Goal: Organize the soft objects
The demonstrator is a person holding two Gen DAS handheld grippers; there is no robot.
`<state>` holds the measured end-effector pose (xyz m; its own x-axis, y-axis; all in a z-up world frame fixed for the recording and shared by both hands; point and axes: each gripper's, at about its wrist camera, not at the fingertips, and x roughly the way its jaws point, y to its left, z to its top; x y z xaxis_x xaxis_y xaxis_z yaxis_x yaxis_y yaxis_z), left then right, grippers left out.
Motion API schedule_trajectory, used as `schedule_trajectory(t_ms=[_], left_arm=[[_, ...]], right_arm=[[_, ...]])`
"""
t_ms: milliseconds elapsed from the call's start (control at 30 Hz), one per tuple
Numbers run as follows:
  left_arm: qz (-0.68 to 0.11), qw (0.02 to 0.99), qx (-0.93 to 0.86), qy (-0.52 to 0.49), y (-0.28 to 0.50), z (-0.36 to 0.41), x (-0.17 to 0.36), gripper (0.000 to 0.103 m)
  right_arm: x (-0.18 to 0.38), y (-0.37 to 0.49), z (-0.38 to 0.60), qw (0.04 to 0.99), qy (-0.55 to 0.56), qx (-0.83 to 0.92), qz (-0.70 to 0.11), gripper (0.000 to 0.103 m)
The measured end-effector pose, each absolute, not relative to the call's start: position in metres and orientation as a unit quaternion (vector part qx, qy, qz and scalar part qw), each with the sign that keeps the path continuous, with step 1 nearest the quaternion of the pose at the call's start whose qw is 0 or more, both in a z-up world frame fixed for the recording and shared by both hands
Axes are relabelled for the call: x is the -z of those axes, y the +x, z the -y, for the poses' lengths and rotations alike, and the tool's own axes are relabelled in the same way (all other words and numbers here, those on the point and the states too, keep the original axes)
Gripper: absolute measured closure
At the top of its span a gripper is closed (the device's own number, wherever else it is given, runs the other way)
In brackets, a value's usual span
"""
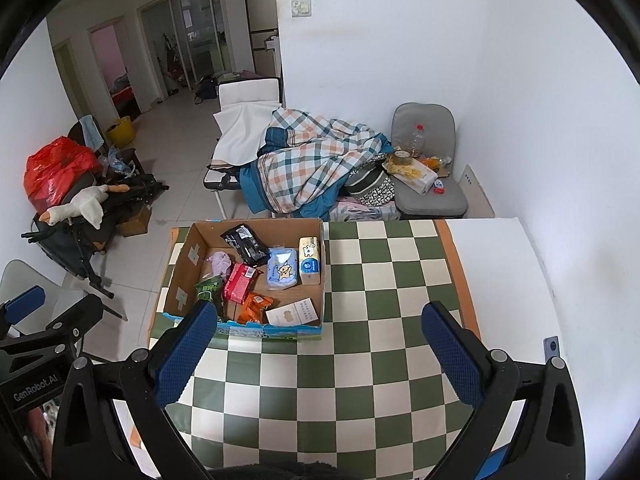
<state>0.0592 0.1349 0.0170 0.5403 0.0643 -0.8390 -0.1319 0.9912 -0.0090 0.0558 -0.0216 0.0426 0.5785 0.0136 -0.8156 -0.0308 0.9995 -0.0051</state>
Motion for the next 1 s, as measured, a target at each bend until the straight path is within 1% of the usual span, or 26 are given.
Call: schedule_trajectory(t_ms=[633,1000], left_arm=[[-0.475,0.878,-0.056,-0.034,0.058,-0.136,-0.017,0.0],[-0.482,0.873,-0.056,-0.036,0.049,-0.151,-0.011,0.0]], right_arm=[[-0.045,0.054,0.025,0.888,-0.008,-0.011,-0.46,0.0],[-0.045,0.052,0.027,0.887,-0.009,-0.011,-0.461,0.0]])
